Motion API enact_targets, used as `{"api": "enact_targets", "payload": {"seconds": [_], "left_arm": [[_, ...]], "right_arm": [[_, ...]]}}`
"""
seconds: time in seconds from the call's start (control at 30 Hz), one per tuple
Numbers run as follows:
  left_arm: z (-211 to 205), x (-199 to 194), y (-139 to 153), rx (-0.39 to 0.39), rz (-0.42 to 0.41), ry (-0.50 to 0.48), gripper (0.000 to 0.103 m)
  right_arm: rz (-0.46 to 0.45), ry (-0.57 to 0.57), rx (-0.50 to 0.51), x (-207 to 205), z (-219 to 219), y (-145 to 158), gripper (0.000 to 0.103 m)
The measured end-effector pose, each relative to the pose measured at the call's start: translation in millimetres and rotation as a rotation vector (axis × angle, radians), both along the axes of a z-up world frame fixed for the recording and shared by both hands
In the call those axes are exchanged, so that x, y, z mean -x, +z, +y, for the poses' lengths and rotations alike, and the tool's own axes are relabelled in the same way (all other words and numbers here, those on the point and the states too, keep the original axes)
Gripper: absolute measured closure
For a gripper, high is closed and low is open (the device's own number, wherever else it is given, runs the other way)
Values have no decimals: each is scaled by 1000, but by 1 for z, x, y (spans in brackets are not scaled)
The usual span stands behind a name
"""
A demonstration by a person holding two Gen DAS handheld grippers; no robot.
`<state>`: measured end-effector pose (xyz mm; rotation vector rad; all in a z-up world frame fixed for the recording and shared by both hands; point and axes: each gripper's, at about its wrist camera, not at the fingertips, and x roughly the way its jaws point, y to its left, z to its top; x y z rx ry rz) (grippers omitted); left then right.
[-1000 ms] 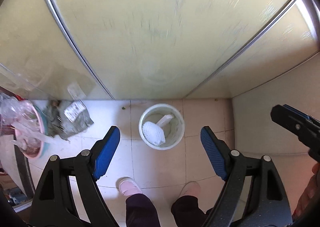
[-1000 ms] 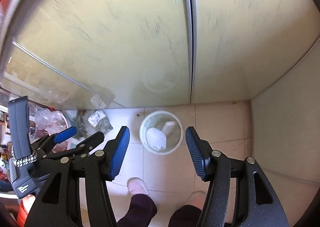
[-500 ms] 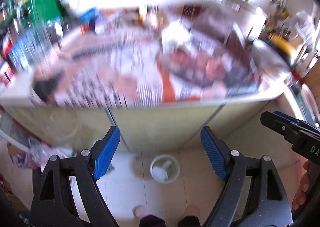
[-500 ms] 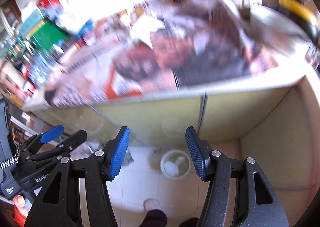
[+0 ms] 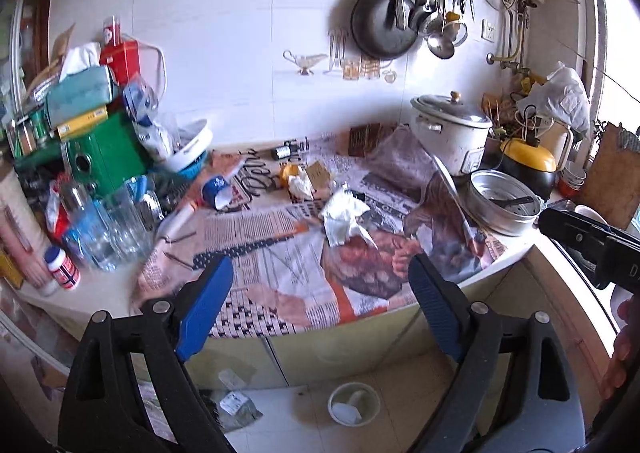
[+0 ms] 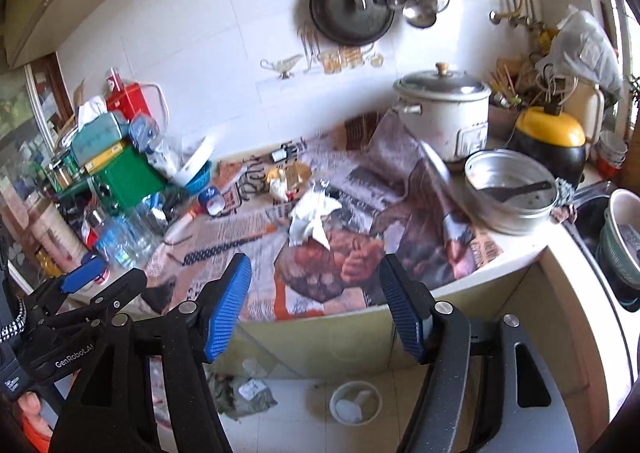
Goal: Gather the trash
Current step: 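Move both tools back up over the counter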
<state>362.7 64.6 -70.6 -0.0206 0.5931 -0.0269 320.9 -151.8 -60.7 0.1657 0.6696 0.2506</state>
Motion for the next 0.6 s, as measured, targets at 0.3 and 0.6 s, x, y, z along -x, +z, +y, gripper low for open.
{"api": "enact_targets", "payload": {"seconds": [0.3, 0.6], "left_arm": [[-6, -47, 8, -18, -21, 40, 11], [-21, -150, 12, 25, 34, 172, 11]], "right_arm": [[-37, 13, 11, -46, -12, 7, 39], [0, 152, 17, -142, -34, 4, 38]]}}
